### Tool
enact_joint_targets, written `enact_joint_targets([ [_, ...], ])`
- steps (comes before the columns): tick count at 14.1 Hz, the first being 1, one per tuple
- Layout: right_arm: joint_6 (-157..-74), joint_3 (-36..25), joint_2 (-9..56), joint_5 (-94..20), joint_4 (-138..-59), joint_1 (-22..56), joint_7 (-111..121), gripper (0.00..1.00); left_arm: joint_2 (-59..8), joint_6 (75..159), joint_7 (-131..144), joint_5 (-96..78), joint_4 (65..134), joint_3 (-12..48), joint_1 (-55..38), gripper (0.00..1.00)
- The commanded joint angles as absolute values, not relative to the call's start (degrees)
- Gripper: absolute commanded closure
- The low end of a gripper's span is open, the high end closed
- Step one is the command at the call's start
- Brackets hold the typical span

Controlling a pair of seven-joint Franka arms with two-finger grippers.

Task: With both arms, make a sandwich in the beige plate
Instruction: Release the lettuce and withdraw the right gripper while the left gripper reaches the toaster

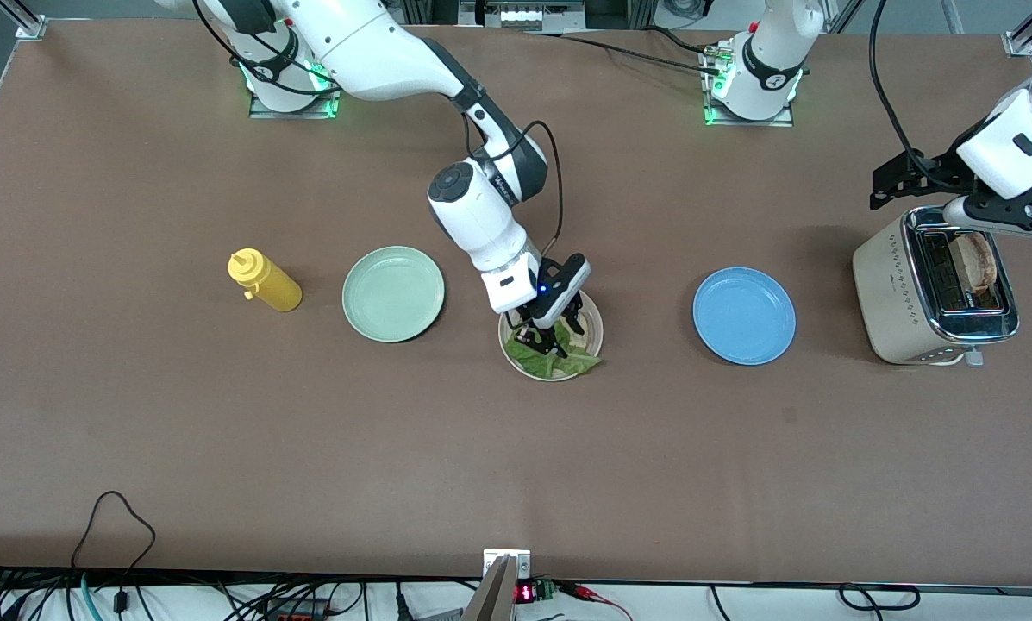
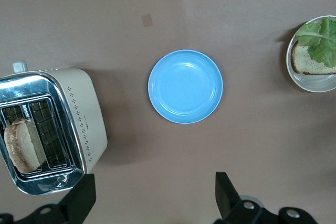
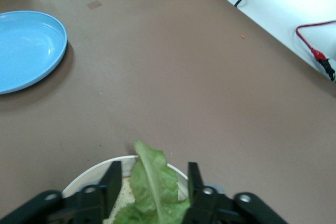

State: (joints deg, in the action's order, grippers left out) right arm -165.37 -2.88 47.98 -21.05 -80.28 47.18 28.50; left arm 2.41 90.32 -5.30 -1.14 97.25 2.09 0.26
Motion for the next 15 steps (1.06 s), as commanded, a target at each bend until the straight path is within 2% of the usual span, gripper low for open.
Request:
enact_joint_targets([
  [1, -153.33, -3.34, 41.24, -21.97, -80.86, 45.28, 25.94, 0.0, 1.85, 89.12, -5.89, -1.93, 95.71, 2.2, 0.53, 0.0],
  [4, -136.46, -3.34, 34.39, -21.89, -80.86, 40.27, 25.4, 0.0, 1.93, 89.12, -5.89, -1.93, 95.71, 2.28, 0.44, 0.0],
  [7, -124.66, -3.86, 28.58, -21.27, -81.04, 35.78, 20.85, 0.0, 1.85, 89.21, -5.71, -1.93, 95.71, 2.29, 0.44, 0.0],
  [10, -116.48, -9.73, 24.53, -19.17, -81.47, 35.16, 18.28, 0.0, 1.5, 89.21, -5.01, -1.14, 95.8, 1.5, 0.61, 0.0],
  [15, -105.92, -21.07, 21.36, -17.41, -81.47, 35.33, 18.19, 0.0, -2.81, 89.03, -5.54, 0.16, 95.89, 1.23, 6.75, 0.0],
])
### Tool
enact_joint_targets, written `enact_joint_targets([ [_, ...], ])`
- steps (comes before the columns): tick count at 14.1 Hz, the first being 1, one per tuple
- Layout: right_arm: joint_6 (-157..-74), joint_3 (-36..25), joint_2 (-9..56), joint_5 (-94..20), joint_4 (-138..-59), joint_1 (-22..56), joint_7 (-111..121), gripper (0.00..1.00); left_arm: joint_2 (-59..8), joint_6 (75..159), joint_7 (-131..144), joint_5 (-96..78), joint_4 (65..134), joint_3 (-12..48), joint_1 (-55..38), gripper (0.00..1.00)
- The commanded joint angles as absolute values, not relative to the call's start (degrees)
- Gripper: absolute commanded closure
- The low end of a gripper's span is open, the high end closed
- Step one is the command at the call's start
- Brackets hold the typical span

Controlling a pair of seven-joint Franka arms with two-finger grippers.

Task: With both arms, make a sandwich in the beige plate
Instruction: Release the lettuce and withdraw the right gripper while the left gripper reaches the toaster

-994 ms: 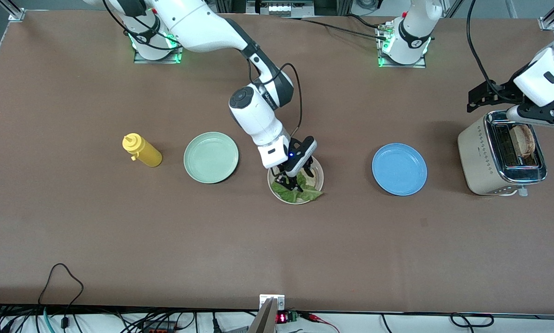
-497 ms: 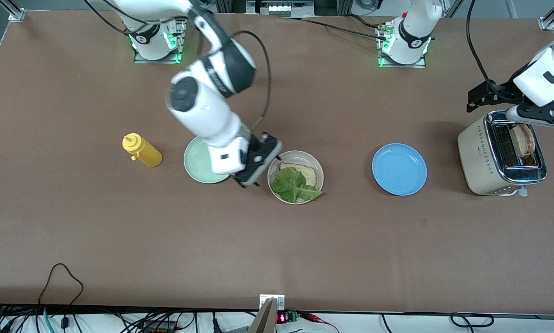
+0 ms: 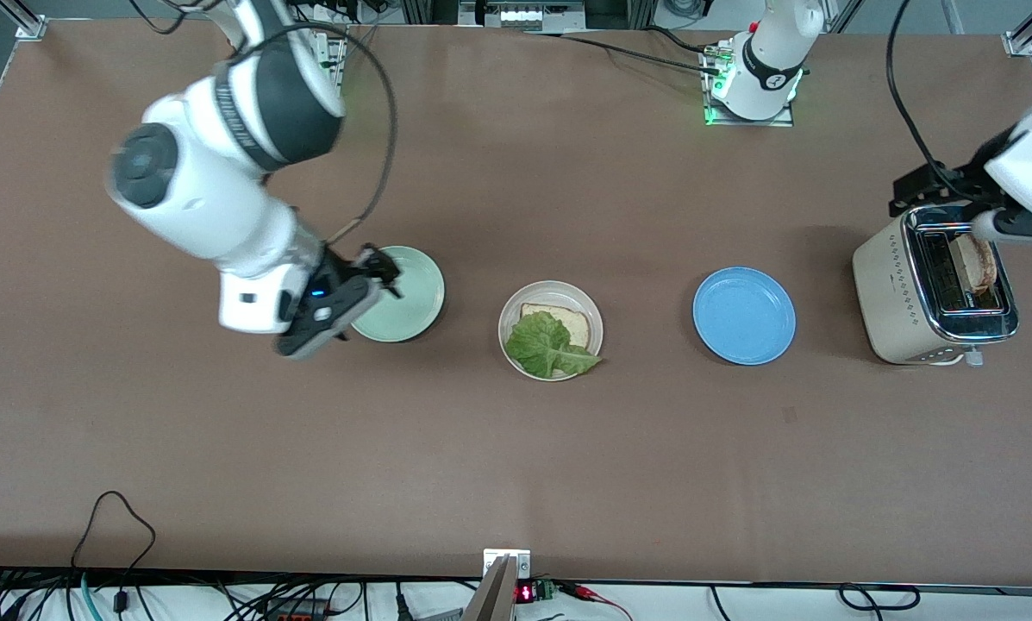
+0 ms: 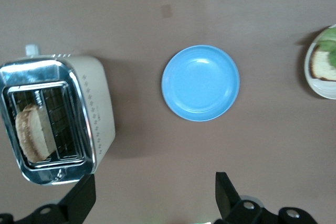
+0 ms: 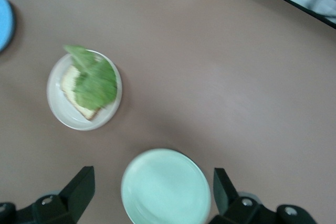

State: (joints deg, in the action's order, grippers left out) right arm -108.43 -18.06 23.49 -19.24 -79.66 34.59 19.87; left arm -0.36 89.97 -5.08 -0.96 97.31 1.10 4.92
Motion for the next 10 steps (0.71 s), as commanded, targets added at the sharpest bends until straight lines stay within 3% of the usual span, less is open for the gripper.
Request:
enact_joint_targets([
  [1, -104.52, -22.49, 20.84, -16.53, -81.47, 35.33, 18.02, 0.0, -4.38, 88.42, -5.28, 1.92, 95.98, 1.32, 7.99, 0.0],
  [4, -102.4, -27.4, 20.39, -16.35, -81.39, 35.42, 17.84, 0.0, -8.42, 81.5, -5.54, 5.96, 95.8, 1.23, 8.96, 0.0],
  [6, -102.22, -30.4, 20.39, -16.43, -81.39, 35.33, 17.84, 0.0, -10.53, 81.91, -6.06, 9.83, 95.71, 1.23, 9.66, 0.0],
  [10, -98.0, -35.5, 18.81, -16.44, -81.39, 35.59, 17.75, 0.0, -12.83, 95.51, -15.81, 12.66, 96.14, 1.23, 12.21, 0.0],
])
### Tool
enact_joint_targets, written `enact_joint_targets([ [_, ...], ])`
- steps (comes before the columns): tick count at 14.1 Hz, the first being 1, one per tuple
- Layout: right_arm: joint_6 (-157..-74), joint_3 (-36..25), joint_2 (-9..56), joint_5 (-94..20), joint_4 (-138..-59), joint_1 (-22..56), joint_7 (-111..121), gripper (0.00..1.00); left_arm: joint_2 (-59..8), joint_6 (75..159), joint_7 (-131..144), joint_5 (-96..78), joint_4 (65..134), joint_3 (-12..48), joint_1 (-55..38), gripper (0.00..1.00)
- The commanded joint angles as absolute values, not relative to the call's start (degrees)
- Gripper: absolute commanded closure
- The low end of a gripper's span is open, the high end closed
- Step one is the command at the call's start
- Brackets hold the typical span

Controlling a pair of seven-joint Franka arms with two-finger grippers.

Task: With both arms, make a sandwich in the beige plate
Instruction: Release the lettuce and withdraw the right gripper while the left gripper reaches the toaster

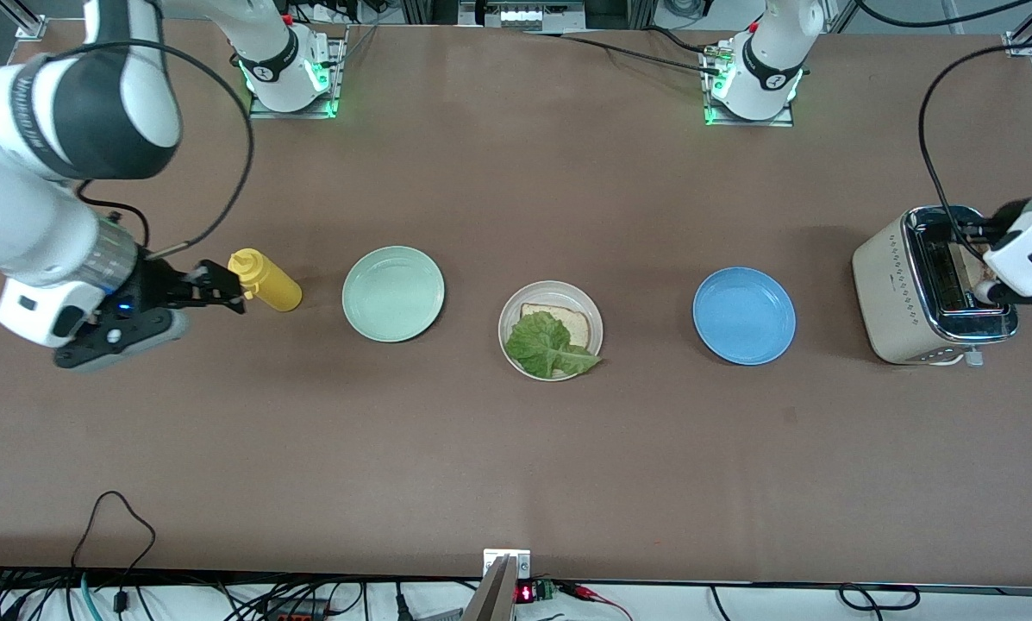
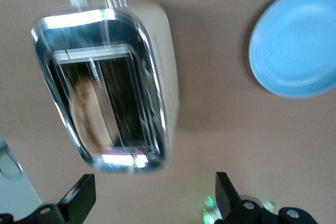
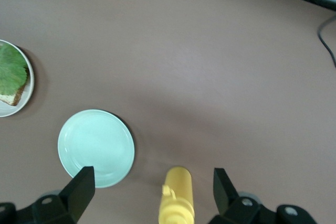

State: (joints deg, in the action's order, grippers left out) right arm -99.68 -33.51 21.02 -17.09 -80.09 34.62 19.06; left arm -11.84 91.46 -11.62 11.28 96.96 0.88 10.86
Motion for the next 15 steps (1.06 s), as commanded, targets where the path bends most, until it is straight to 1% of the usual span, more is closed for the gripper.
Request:
enact_joint_targets([
  [1, -97.74, -36.2, 18.11, -16.44, -81.39, 35.6, 17.84, 0.0, -12.75, 98.15, -16.69, 12.66, 97.63, 1.23, 13.78, 0.0],
  [3, -95.99, -36.3, 16.61, -16.0, -81.47, 34.46, 16.71, 0.0, -12.13, 103.42, -17.31, 12.66, 102.37, 1.23, 16.86, 0.0],
  [4, -95.02, -35.52, 16.35, -15.74, -81.39, 32.54, 12.44, 0.0, -11.95, 105.62, -18.45, 12.66, 103.7, 1.23, 17.74, 0.0],
  [5, -94.66, -32.46, 15.74, -14.69, -81.3, 29.39, 9.09, 0.0, -11.87, 107.73, -19.94, 12.66, 104.84, 1.23, 18.54, 0.0],
  [7, -95.09, -17.4, 12.67, -8.74, -81.39, 17.38, 6.42, 0.0, -11.78, 109.51, -21.18, 12.66, 106.25, 1.23, 19.94, 0.0],
  [8, -95.27, -11.4, 11.7, -6.44, -81.65, 12.18, 5.11, 0.0, -11.69, 109.6, -21.18, 12.66, 107.13, 1.23, 20.47, 0.0],
  [9, -94.93, -5.77, 11.08, -5.2, -81.65, 7.08, 3.88, 0.0, -11.69, 109.95, -21.18, 12.66, 107.83, 1.23, 21.09, 0.02],
  [10, -95.1, -2.06, 9.42, -3.97, -82.96, 3.73, 3.17, 0.0, -11.78, 110.47, -21.18, 12.66, 108.1, 1.23, 21.62, 0.1],
  [12, -96.58, 0.26, 5.82, -2.2, -86.99, 1.94, 2.2, 0.0, -11.87, 110.39, -21.27, 12.66, 109.15, 1.23, 21.8, 0.39],
  [13, -97.9, 0.26, 3.89, -1.94, -89.71, 1.41, 2.11, 0.0, -11.87, 110.13, -21.27, 12.66, 109.51, 1.23, 22.32, 0.56],
  [14, -99.22, 0.7, 2.04, -1.93, -92.26, 0.62, 2.11, 0.0, -12.04, 110.04, -21.27, 12.66, 109.51, 1.23, 22.5, 0.66],
  [15, -100.71, 1.92, -0.15, -1.76, -94.98, -0.78, 2.11, 0.0, -12.22, 110.13, -21.27, 12.66, 109.51, 1.23, 22.5, 0.74],
])
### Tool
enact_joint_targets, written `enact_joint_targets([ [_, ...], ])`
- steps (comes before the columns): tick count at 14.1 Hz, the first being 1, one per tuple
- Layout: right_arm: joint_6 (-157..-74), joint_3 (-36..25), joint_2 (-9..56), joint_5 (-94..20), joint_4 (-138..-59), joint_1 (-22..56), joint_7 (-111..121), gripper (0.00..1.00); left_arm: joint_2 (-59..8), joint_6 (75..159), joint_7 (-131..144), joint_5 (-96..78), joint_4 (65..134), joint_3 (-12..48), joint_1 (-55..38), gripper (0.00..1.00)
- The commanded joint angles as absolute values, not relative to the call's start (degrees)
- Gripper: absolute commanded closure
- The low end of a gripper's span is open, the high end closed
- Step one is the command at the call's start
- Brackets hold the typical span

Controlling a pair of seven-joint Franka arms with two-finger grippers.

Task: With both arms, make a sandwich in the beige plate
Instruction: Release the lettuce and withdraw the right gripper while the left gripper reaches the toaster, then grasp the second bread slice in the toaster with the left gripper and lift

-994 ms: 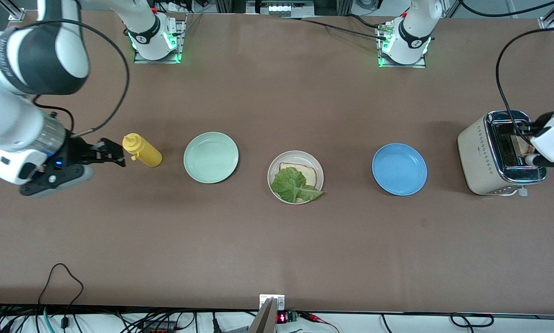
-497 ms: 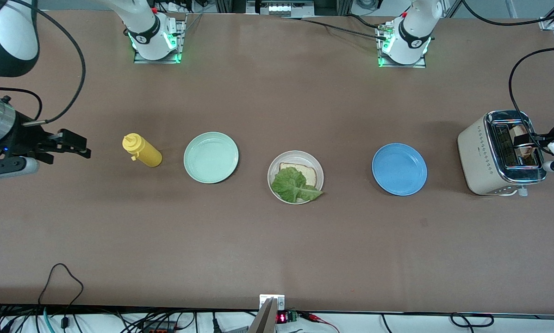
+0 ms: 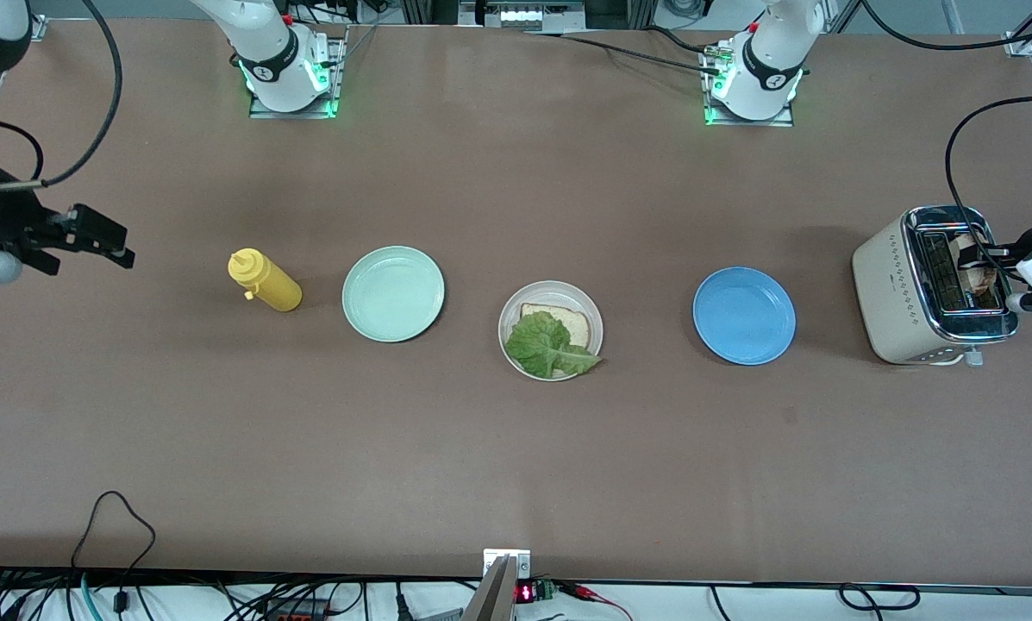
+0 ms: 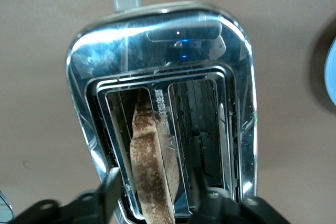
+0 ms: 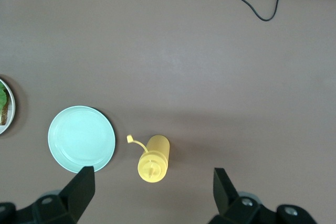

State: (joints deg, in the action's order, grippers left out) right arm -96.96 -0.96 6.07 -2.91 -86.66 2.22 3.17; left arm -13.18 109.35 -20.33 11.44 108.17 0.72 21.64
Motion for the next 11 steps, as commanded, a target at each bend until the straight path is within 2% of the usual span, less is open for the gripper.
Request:
enact_joint_targets([
  [1, -101.68, 4.02, -2.44, -1.5, -97.71, -2.53, 2.11, 0.0, -12.22, 110.13, -21.18, 12.66, 109.51, 1.23, 22.5, 0.82],
  [3, -102.74, 4.83, -5.79, -1.49, -101.94, -3.08, 2.11, 0.0, -12.22, 110.13, -21.18, 12.66, 109.42, 1.23, 22.5, 0.92],
  [7, -101.61, 4.75, -5.36, -1.49, -100.2, -2.99, 2.9, 0.0, -12.04, 109.34, -21.09, 12.66, 108.99, 1.67, 22.5, 0.96],
  [11, -101.51, 3.87, -3.61, -2.11, -98.18, -2.64, 2.46, 0.0, -12.04, 102.32, -21.09, 12.66, 105.13, 2.11, 21.71, 0.99],
])
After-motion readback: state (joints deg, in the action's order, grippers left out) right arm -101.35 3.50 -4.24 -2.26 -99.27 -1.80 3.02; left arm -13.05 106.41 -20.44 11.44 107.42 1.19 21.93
